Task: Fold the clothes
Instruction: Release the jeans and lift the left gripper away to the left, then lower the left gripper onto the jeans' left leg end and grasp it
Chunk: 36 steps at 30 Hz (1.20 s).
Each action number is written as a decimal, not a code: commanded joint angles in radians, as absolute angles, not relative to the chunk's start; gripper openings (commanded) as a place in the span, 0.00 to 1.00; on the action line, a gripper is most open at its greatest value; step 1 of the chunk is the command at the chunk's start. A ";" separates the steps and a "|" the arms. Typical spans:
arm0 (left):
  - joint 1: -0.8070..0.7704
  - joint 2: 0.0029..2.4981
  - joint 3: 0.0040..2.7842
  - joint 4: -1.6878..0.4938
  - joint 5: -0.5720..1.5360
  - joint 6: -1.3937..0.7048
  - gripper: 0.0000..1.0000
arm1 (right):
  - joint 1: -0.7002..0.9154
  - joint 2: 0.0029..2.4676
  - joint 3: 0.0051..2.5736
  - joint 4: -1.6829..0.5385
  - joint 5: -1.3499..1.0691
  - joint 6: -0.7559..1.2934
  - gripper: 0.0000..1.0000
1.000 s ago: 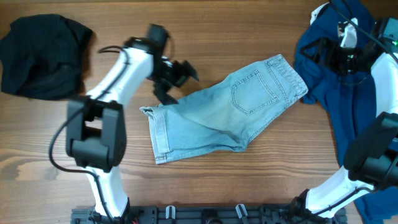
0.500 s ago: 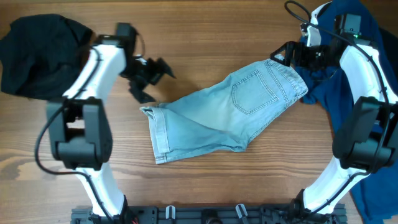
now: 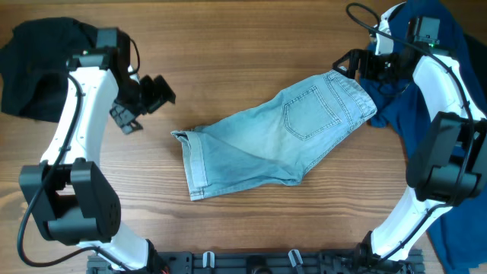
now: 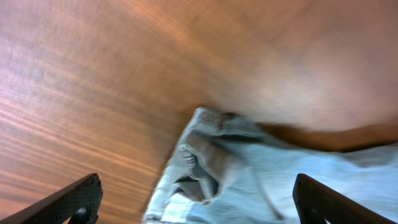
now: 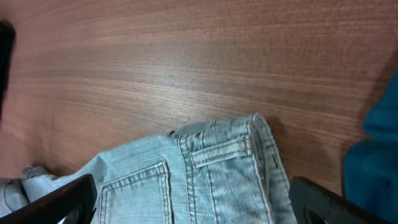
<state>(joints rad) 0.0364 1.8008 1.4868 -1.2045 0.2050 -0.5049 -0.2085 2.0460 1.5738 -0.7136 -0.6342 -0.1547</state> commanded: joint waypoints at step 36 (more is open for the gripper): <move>-0.155 1.813 1.300 -1.112 0.332 -0.593 1.00 | -0.210 2.218 1.591 -0.624 -0.764 -0.128 0.43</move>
<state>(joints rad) -0.1543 1.8015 1.3144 -1.0996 0.3233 -0.5671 -0.2111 2.2051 1.5738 -0.6266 -0.7296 -0.1249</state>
